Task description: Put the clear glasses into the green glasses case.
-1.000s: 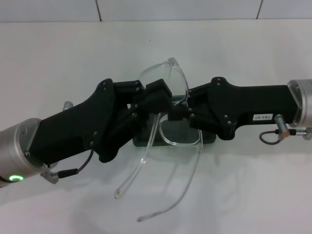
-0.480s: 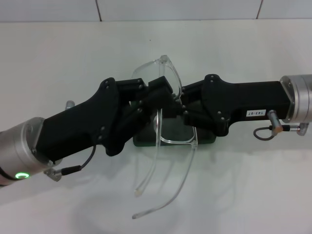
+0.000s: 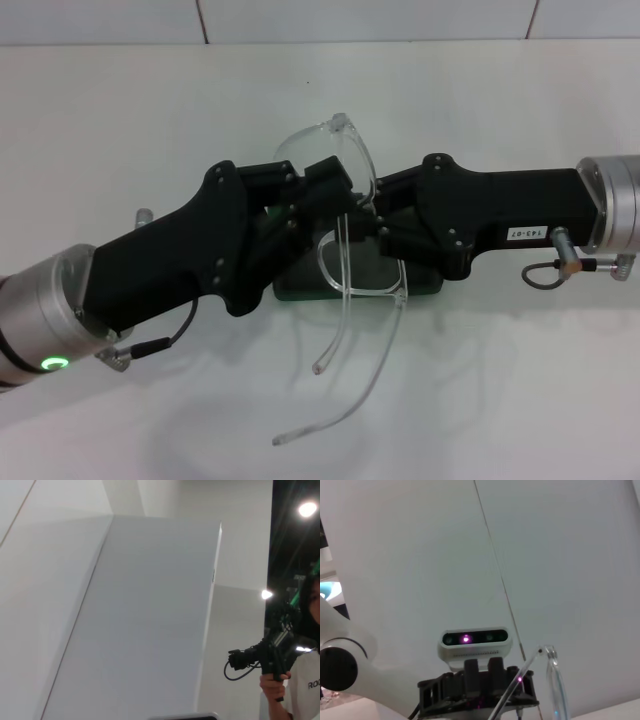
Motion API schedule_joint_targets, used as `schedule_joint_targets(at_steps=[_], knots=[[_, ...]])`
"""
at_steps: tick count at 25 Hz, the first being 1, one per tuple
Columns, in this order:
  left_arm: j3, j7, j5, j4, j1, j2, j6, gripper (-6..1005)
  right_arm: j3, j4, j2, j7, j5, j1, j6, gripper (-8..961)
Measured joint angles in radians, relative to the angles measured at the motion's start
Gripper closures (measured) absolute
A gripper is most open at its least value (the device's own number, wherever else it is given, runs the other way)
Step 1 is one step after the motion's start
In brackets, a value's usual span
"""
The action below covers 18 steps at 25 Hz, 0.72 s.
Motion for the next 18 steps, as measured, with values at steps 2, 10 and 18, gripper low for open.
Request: schedule_joint_targets(at_steps=[2, 10, 18], knots=[[0.000, 0.009, -0.001, -0.005, 0.001, -0.002, -0.001, 889, 0.003, 0.011, 0.000, -0.003, 0.000, 0.002, 0.001, 837], [0.000, 0.012, -0.002, -0.009, 0.005, -0.003, -0.025, 889, 0.000, 0.021, 0.000, -0.004, 0.000, 0.006, 0.001, 838], [0.000, 0.013, 0.000, -0.010, 0.004, -0.004, -0.029, 889, 0.000, 0.024, 0.002, -0.005, 0.000, 0.006, 0.001, 838]])
